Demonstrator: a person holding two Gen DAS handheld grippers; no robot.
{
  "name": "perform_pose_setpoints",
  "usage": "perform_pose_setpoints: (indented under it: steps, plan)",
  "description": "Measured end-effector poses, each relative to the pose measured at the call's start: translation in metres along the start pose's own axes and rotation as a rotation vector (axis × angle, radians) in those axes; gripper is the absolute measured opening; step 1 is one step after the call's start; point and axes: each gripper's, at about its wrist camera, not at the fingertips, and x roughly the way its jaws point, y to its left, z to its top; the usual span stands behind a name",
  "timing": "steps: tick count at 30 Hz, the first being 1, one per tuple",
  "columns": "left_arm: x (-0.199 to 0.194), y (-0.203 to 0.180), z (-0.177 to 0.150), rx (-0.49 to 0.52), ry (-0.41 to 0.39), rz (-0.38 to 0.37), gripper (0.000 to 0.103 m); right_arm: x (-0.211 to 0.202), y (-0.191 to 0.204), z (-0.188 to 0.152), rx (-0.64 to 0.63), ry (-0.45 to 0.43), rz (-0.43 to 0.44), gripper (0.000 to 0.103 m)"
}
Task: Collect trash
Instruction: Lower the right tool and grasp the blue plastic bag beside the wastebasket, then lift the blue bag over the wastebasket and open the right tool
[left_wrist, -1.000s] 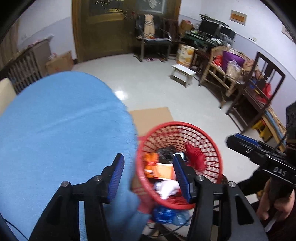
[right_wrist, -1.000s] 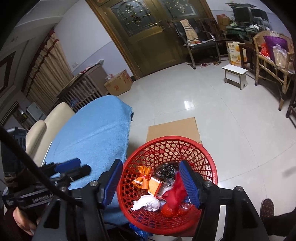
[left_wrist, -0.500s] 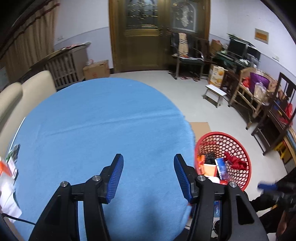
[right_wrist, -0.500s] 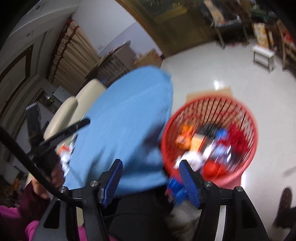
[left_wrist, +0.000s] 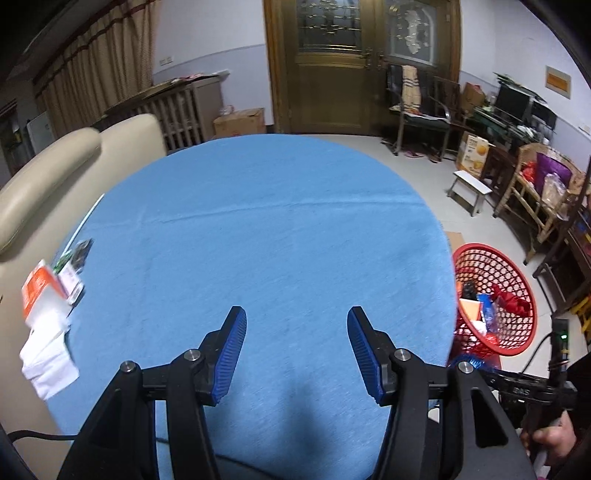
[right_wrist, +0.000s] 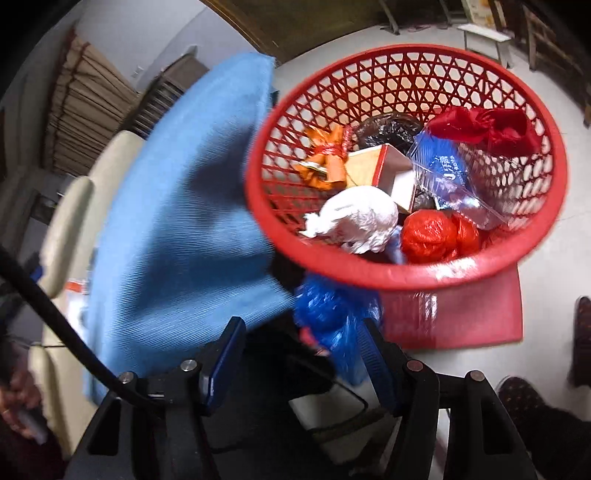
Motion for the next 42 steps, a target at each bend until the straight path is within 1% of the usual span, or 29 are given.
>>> perform_pose_setpoints:
  steps: [2,6,8,9,10,11,15,18,21,24,26,27,28,30,32,33,34,35,36,39,40,41,42]
  plan:
    - [0.0,0.004,-0.001,-0.02,0.005,0.011,0.058,0.016,0.001,0.003,-0.022,0.0,-0.031,0.066]
    - [0.004,0.004,-0.001,-0.035,0.011,0.023,0.058,0.041,0.007,0.004,-0.07,0.053,-0.075,0.066]
    - [0.006,-0.001,0.0,-0.03,0.014,0.021,0.058,0.046,0.007,0.008,-0.089,0.045,-0.094,0.058]
    - [0.006,-0.004,0.001,-0.024,0.014,0.021,0.058,0.047,0.006,0.009,-0.097,0.042,-0.107,0.045]
    - [0.006,-0.007,0.001,-0.017,0.013,0.02,0.058,0.05,0.004,0.011,-0.106,0.042,-0.12,0.04]
    - [0.005,-0.008,0.0,-0.01,0.013,0.02,0.058,0.052,0.002,0.011,-0.108,0.042,-0.12,0.04]
    - [0.002,-0.013,-0.003,0.008,0.009,0.024,0.058,0.053,0.0,0.008,-0.166,0.037,-0.111,0.027]
    - [0.003,-0.012,-0.003,-0.001,0.01,0.024,0.058,0.048,0.007,-0.001,-0.219,0.049,-0.082,0.025]
    - [0.003,-0.009,-0.003,-0.022,0.01,0.024,0.058,0.033,0.022,-0.007,-0.276,0.047,-0.034,0.024]
    - [0.002,-0.005,-0.003,-0.039,0.001,0.027,0.058,0.002,0.042,-0.011,-0.36,0.005,0.019,0.024]
    - [0.002,-0.002,-0.002,-0.049,-0.001,0.037,0.058,-0.027,0.056,-0.01,-0.407,-0.046,0.082,0.024]
    - [0.002,-0.001,-0.002,-0.051,-0.001,0.05,0.058,-0.039,0.061,-0.008,-0.416,-0.068,0.099,0.024]
    - [0.002,0.001,-0.002,-0.052,-0.001,0.065,0.058,-0.054,0.067,-0.004,-0.428,-0.105,0.113,0.024]
    - [0.001,0.002,-0.001,-0.053,0.001,0.097,0.058,-0.078,0.074,0.008,-0.439,-0.182,0.112,0.024]
    - [0.001,0.004,-0.001,-0.054,0.002,0.127,0.058,-0.095,0.077,0.024,-0.437,-0.253,0.075,0.024]
    - [0.0,0.006,-0.001,-0.054,0.002,0.146,0.058,-0.098,0.083,0.031,-0.438,-0.273,0.048,0.024]
    - [-0.001,0.008,-0.002,-0.054,-0.001,0.159,0.058,-0.098,0.083,0.039,-0.443,-0.294,-0.001,0.024]
    - [-0.002,0.01,-0.003,-0.055,-0.004,0.165,0.058,-0.096,0.083,0.047,-0.447,-0.313,-0.075,0.025]
    - [-0.004,0.012,-0.004,-0.056,-0.008,0.175,0.058,-0.094,0.082,0.053,-0.448,-0.318,-0.122,0.027]
    - [-0.006,0.02,-0.005,-0.061,-0.009,0.199,0.058,-0.084,0.077,0.072,-0.428,-0.295,-0.232,0.027]
    - [-0.006,0.022,-0.005,-0.066,-0.01,0.204,0.058,-0.079,0.074,0.076,-0.426,-0.288,-0.256,0.029]
    - [-0.006,0.026,-0.006,-0.074,-0.009,0.209,0.058,-0.074,0.073,0.08,-0.425,-0.275,-0.299,0.031]
    - [-0.006,0.031,-0.006,-0.084,-0.006,0.213,0.058,-0.072,0.074,0.081,-0.424,-0.262,-0.334,0.036]
